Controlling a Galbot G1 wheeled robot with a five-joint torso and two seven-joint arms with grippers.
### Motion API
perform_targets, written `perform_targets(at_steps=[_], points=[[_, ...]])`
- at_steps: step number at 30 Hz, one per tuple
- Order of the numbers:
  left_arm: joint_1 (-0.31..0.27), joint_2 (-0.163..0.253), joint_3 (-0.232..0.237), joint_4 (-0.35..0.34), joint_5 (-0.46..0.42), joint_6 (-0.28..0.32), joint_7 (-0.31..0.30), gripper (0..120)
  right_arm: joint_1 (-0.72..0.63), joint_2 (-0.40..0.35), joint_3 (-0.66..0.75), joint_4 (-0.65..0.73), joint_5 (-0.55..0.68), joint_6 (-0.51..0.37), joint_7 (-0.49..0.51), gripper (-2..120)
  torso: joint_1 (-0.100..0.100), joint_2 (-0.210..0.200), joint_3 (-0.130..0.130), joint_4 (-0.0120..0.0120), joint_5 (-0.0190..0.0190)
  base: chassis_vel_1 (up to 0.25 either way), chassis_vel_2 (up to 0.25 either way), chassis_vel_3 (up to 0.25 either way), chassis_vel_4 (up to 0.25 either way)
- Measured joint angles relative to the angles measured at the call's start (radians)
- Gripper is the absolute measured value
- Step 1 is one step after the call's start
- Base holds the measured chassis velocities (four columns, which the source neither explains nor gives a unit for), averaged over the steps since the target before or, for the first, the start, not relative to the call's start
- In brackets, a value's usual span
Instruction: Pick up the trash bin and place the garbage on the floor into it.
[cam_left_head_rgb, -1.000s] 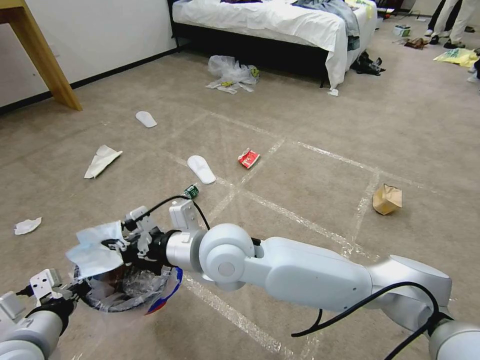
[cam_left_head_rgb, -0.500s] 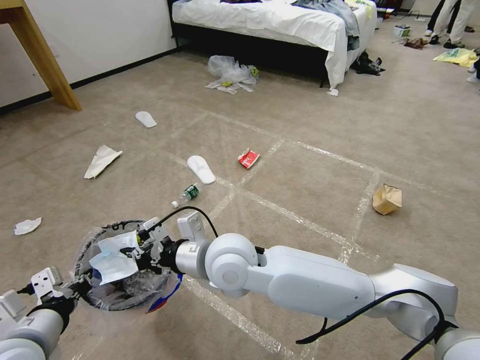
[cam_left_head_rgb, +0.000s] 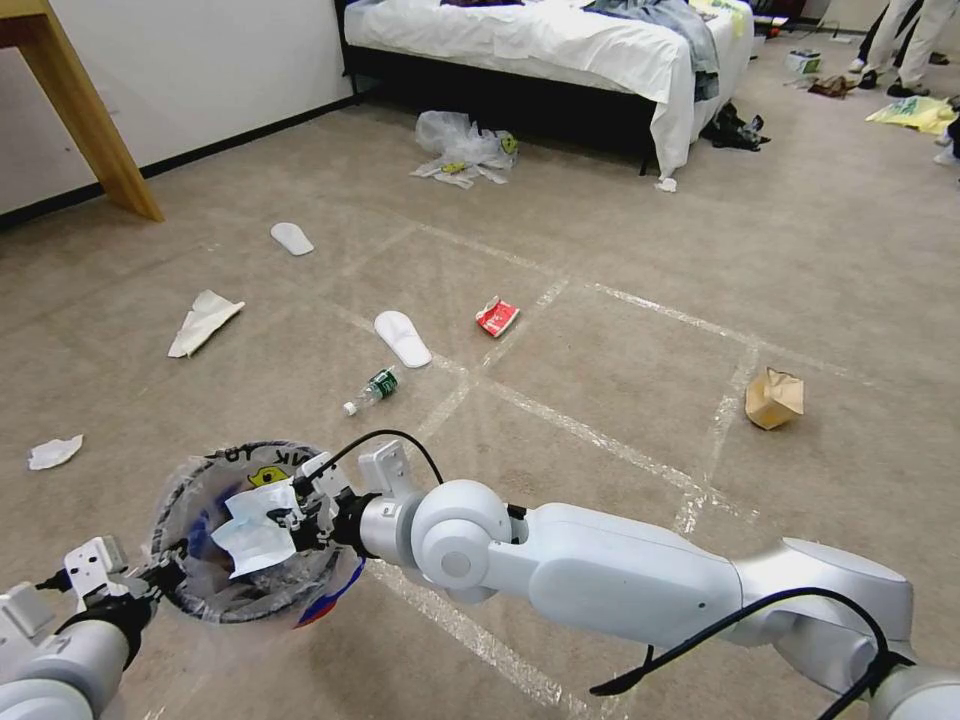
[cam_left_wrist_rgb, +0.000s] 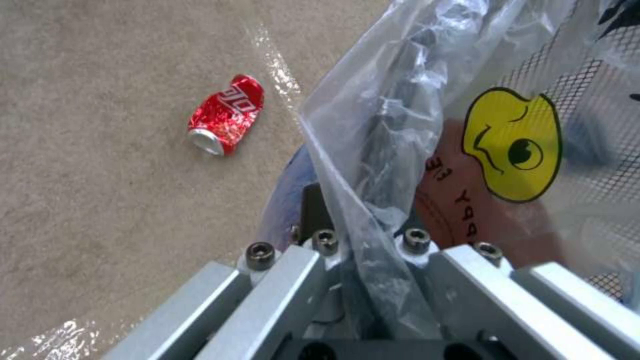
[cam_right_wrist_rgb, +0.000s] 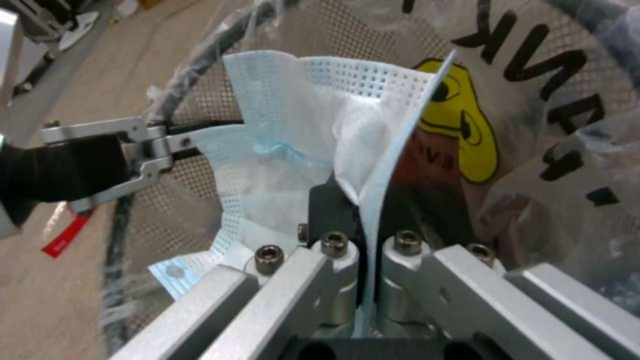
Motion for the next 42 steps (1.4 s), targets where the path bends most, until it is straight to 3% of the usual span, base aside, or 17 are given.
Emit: perform_targets(at_steps=[18, 20, 22, 25, 27, 29, 31, 33, 42], points=[[-0.001, -0.005, -0.002, 0.004, 0.003, 0.0, 0.002, 1, 0.001, 0.007, -0.008, -0.033, -0.038, -0.002, -0.001, 0, 0.0, 0.0, 0.0, 0.0, 0.0, 0.0, 0.0, 0.0, 0.0], [-0.001, -0.005, -0.002, 0.006, 0.003, 0.0, 0.002, 1, 0.001, 0.007, -0.009, -0.035, -0.042, -0.002, 0.005, 10, 0.0, 0.0, 0.0, 0.0, -0.0001, 0.0, 0.0, 0.0, 0.0], [-0.001, -0.005, -0.002, 0.006, 0.004, 0.0, 0.002, 1, 0.001, 0.007, -0.009, -0.035, -0.043, -0.002, 0.005, 13, 0.0, 0.0, 0.0, 0.0, 0.0, 0.0, 0.0, 0.0, 0.0], [-0.002, -0.006, 0.001, 0.008, 0.005, 0.0, 0.002, 1, 0.0, 0.007, -0.009, -0.035, -0.047, -0.003, 0.006, 27, 0.0, 0.0, 0.0, -0.0001, 0.0, 0.0, 0.0, 0.0, 0.0], [-0.002, -0.006, 0.001, 0.009, 0.006, 0.0, 0.002, 1, -0.001, 0.006, -0.009, -0.035, -0.048, -0.003, 0.006, 30, 0.0, 0.0, 0.0, 0.0, 0.0, 0.0, 0.0, 0.0, 0.0], [-0.002, -0.006, 0.001, 0.011, 0.009, 0.0, 0.003, 1, -0.001, 0.004, -0.007, -0.034, -0.048, -0.004, 0.006, 42, 0.0, 0.0, 0.0, 0.0, 0.0, 0.0, 0.0, 0.0, 0.0], [-0.002, -0.007, 0.001, 0.011, 0.01, 0.0, 0.003, 1, -0.001, 0.003, -0.007, -0.033, -0.048, -0.004, 0.006, 45, 0.0, 0.0, 0.0, -0.0001, 0.0, 0.0, 0.0, 0.0, 0.0], [-0.001, -0.009, 0.002, 0.011, 0.012, 0.0, 0.004, 1, 0.001, 0.004, -0.006, -0.032, -0.048, -0.004, 0.005, 57, 0.0, 0.0, 0.0, 0.0, 0.0, 0.0, 0.0, 0.0, 0.0], [0.001, -0.009, 0.001, 0.017, 0.015, 0.0, 0.005, 1, 0.002, 0.008, 0.0, -0.028, -0.048, -0.004, 0.005, 83, 0.0, 0.0, 0.0, 0.0, 0.0, 0.0, 0.0, 0.0, 0.0]])
